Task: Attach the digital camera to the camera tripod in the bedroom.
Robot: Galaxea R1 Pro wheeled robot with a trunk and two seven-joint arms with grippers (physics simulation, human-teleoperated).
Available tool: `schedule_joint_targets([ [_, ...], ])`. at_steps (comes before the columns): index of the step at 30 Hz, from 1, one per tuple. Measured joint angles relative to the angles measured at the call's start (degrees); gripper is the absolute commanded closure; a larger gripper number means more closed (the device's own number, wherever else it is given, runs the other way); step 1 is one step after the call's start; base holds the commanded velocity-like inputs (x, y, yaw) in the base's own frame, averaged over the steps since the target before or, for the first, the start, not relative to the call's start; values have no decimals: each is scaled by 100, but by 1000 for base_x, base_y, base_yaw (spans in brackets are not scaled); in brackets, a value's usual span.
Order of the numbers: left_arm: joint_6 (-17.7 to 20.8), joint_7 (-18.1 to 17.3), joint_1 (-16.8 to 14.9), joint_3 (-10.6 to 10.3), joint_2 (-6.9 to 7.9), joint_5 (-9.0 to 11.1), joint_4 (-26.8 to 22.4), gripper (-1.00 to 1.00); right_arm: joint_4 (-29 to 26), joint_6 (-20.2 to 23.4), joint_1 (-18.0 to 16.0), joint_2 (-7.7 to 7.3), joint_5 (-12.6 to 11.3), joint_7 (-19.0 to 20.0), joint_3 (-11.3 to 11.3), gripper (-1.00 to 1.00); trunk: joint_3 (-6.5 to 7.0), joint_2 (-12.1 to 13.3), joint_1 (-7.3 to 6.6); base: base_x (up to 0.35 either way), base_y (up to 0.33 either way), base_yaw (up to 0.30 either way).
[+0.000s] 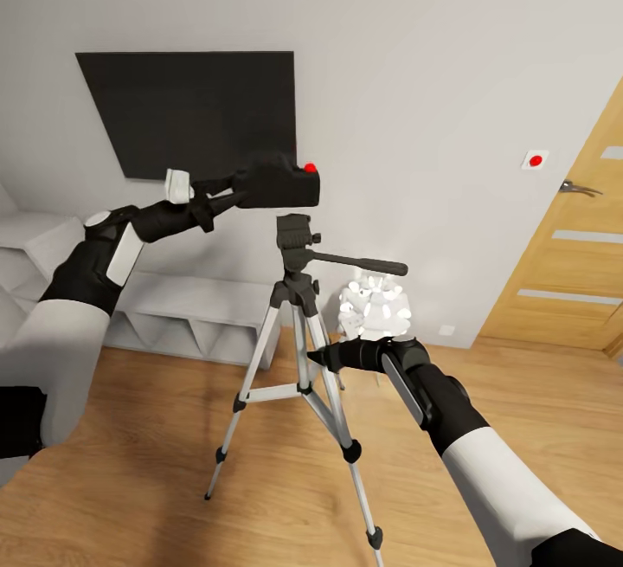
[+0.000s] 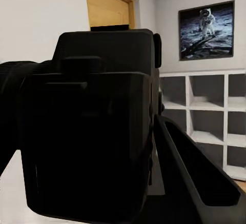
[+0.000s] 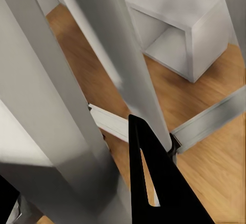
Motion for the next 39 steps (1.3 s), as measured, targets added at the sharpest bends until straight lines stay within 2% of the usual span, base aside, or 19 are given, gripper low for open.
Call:
schedule_joint_targets([
  [2,-5,-3,0,5,-3,0,6,100,-1,1,0,0,0,-3,0,100,0,0,0,0,0,0],
  [3,-9,-14,0,11,-12,136,-6,100,0,-1,0,0,-2,-7,0,100,0,0,0,0,0,0],
  [4,-15,-30,-1,15,-14,451,-12,100,2,0,0,0,-1,-8,0,100,0,-1,0,0,0,0],
  [5,-20,-41,-1,14,-13,648,-17,100,0,2,0,0,2,-8,0,100,0,-1,0,0,0,0],
  [8,-16,-49,0,8,-8,1173,-17,100,-2,5,0,0,6,-6,-1,100,0,0,0,0,0,0],
  [10,-29,-89,0,-13,-17,1329,-7,100,-4,7,0,0,7,-5,-2,100,0,0,0,0,0,0],
  [18,-118,-250,13,-35,-81,1343,-12,100,-6,11,0,0,9,-5,-3,100,0,0,0,0,0,0],
  [20,-249,-226,16,-38,-153,1333,8,100,-6,11,0,0,9,-6,-3,100,0,0,0,0,0,0],
  [21,-312,-208,18,-44,-264,1325,113,100,-11,15,0,0,10,-6,-3,100,0,1,0,0,0,0],
  [23,-340,-200,18,-44,-352,1272,302,100,-12,17,0,0,11,-6,-4,100,0,1,0,0,0,0],
  [25,-384,-197,19,-52,-448,1144,635,100,-19,24,0,0,17,-3,-5,100,-1,1,0,0,0,0],
  [27,-397,-196,18,-46,-465,1102,703,100,-15,24,0,0,14,-5,-5,100,0,0,0,0,0,0],
  [29,-405,-190,18,-43,-480,987,747,100,-17,27,0,0,16,-4,-5,100,0,0,0,0,0,0],
  [30,-411,-175,18,-42,-487,851,761,100,-17,27,0,0,17,-3,-6,100,0,0,0,0,0,0],
  [32,-436,-164,18,-37,-489,789,766,100,-15,25,0,0,17,-2,-6,100,0,0,0,0,0,0],
  [39,-505,-113,18,-36,-482,732,794,100,-17,27,0,0,15,-6,-5,100,0,0,0,0,0,0],
])
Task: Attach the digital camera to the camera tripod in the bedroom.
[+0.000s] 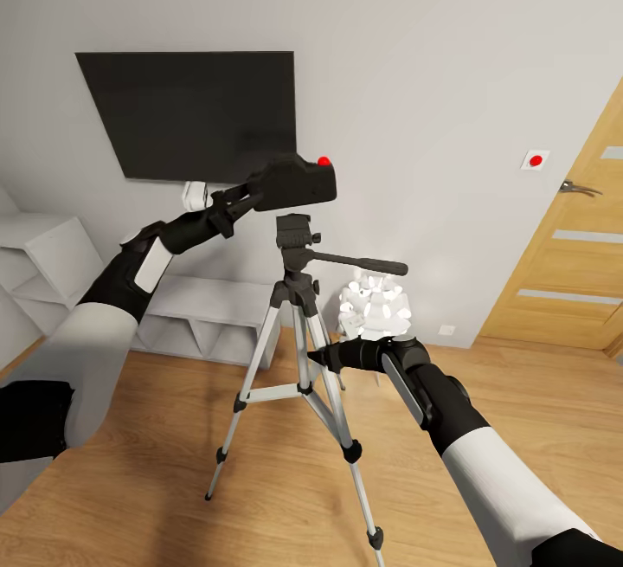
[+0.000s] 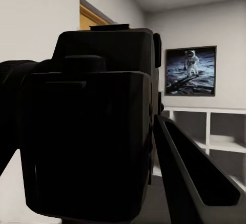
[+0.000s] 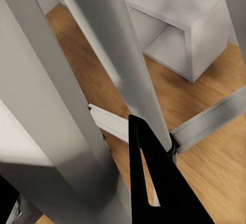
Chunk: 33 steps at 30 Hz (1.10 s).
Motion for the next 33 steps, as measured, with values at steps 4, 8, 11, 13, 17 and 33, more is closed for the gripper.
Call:
schedule_joint_targets([
  [4,-38,95,0,0,1,-24,107,100,-1,0,0,0,3,2,-1,100,0,0,0,0,0,0],
  [8,-169,129,0,2,1,-18,175,100,1,0,0,0,1,2,-1,100,0,0,0,0,0,0],
  [11,-221,142,0,2,1,-2,197,100,1,0,0,0,4,4,-2,100,0,0,0,0,0,0],
  [13,-236,147,0,2,1,7,216,100,0,0,0,0,6,5,-3,100,0,0,0,0,0,0],
  [17,-255,145,1,0,1,-7,363,100,-3,2,0,0,8,7,-3,100,0,0,0,0,0,0],
  [33,-276,143,0,5,0,-23,525,100,-1,1,0,0,8,7,-4,100,0,0,0,0,0,0],
])
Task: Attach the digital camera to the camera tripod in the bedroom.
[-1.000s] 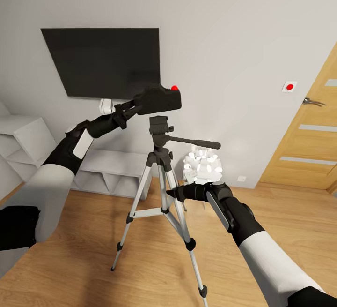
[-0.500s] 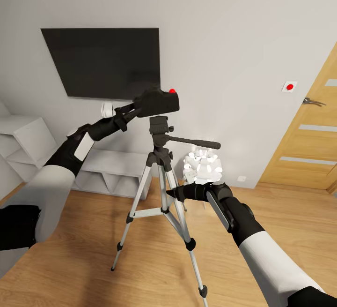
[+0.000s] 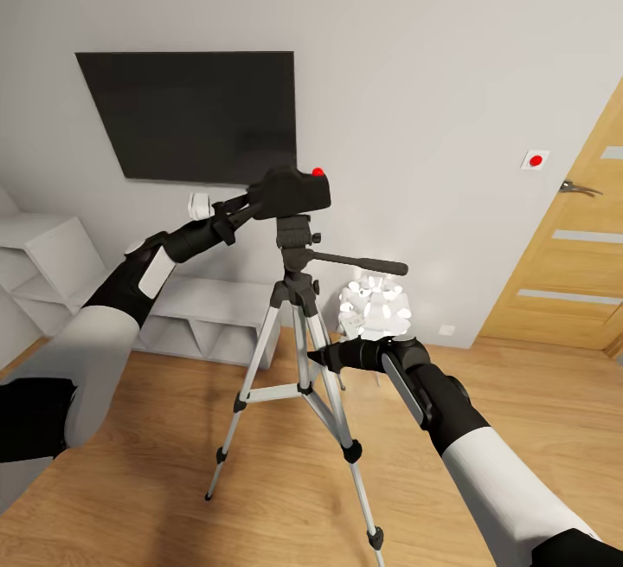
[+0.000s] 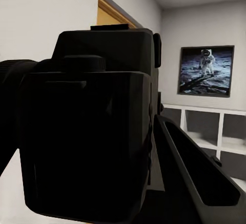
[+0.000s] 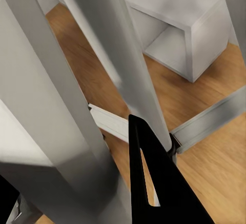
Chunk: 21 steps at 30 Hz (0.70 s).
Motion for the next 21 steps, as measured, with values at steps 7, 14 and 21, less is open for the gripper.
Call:
schedule_joint_targets([
  [7,-2,0,0,0,-18,59,6,100,0,0,0,0,-1,-1,1,100,0,0,0,0,0,0],
  [14,-1,-58,0,0,-26,83,-5,100,0,0,0,0,-1,-1,0,100,0,0,0,0,0,0],
  [21,-5,-101,1,0,-28,92,-6,100,0,0,0,0,0,0,0,100,0,0,0,0,0,0],
])
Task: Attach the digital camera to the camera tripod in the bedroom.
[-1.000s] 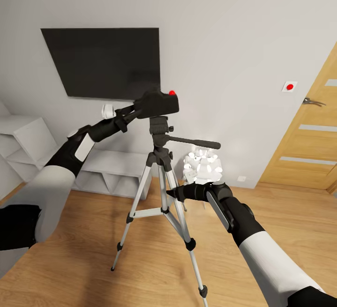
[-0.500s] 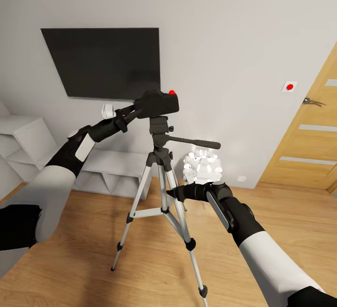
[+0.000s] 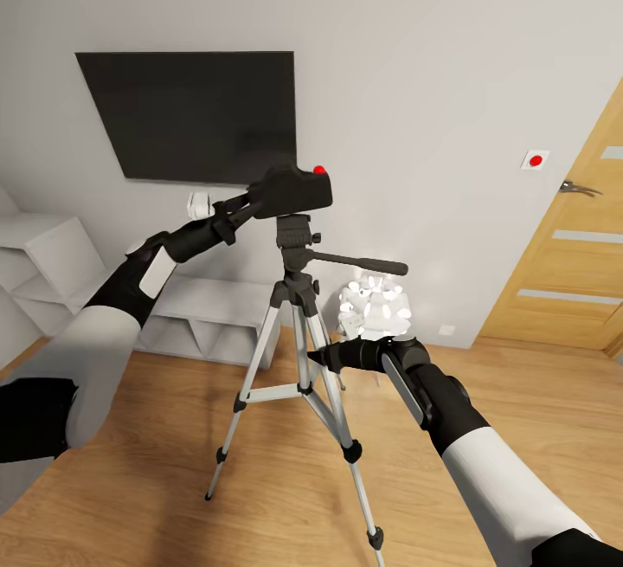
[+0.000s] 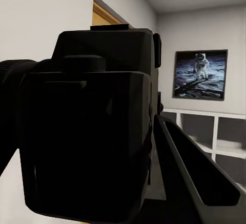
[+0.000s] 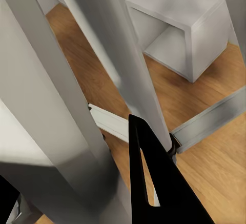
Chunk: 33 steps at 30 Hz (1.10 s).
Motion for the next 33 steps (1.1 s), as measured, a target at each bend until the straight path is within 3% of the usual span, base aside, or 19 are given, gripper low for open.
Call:
schedule_joint_targets([
  [13,1,-233,76,1,16,-8,-79,100,1,1,0,0,-2,-1,0,100,0,0,0,0,0,0],
  [29,3,-247,78,0,14,-9,-74,100,0,2,0,0,-2,0,0,100,0,0,0,0,0,0],
  [30,3,-245,78,0,14,-9,-59,-100,0,2,0,0,-1,0,0,100,0,0,0,0,0,0],
  [32,-12,-362,78,0,11,-2,-43,-100,3,-5,-1,-1,-1,0,-5,100,1,0,0,0,0,0],
  [33,-3,-253,78,4,12,-10,-36,-100,0,4,0,0,1,-1,-1,100,0,0,0,0,0,0],
])
